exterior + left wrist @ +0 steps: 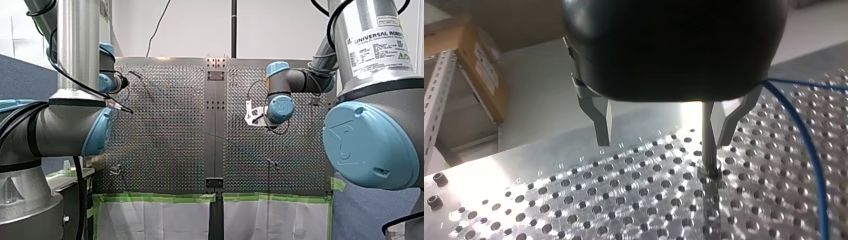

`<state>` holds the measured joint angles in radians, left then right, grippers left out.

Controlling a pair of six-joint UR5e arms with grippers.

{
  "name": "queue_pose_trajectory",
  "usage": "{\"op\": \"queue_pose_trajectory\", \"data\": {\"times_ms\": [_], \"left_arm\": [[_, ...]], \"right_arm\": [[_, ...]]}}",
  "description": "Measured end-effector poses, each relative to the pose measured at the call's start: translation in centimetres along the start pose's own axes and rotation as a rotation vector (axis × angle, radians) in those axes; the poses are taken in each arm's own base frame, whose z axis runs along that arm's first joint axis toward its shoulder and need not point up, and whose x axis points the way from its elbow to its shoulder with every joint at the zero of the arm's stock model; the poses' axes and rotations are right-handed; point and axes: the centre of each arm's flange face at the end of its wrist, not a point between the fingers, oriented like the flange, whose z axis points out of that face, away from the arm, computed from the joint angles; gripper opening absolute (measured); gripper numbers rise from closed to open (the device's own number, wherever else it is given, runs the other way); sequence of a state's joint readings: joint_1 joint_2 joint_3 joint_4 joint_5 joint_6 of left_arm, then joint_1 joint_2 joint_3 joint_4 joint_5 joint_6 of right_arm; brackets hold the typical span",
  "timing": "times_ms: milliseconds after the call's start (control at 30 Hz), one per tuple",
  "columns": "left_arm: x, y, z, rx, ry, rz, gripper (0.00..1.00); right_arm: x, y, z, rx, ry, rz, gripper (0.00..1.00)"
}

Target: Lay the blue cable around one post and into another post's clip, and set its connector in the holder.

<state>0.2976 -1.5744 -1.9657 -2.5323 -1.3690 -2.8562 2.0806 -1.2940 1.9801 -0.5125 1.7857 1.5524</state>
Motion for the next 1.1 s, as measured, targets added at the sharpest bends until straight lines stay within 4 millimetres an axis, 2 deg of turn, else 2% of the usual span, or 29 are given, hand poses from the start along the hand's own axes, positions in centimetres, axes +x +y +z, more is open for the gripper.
{"op": "queue_pose_trajectory", "data": {"times_ms": [233,533,833,1100], "left_arm": [[0.5,-0.7,-0.9,0.022,0.024,-0.071,1.00],[1.4,-0.8,-3.5,0.079,0.037,-0.158,1.00],[1.6,-1.1,-3.3,0.141,0.034,-0.190,1.00],[2.7,-1.1,-3.8,0.116,0.056,-0.151,1.00]], "right_arm": [[0.0,0.0,0.0,0.000,-0.001,0.000,1.00],[0.0,0.0,0.0,0.001,0.000,0.000,1.00],[0.0,0.0,-0.1,0.001,-0.002,0.000,1.00],[0.0,-0.1,-0.1,0.002,-0.002,0.000,1.00]]}}
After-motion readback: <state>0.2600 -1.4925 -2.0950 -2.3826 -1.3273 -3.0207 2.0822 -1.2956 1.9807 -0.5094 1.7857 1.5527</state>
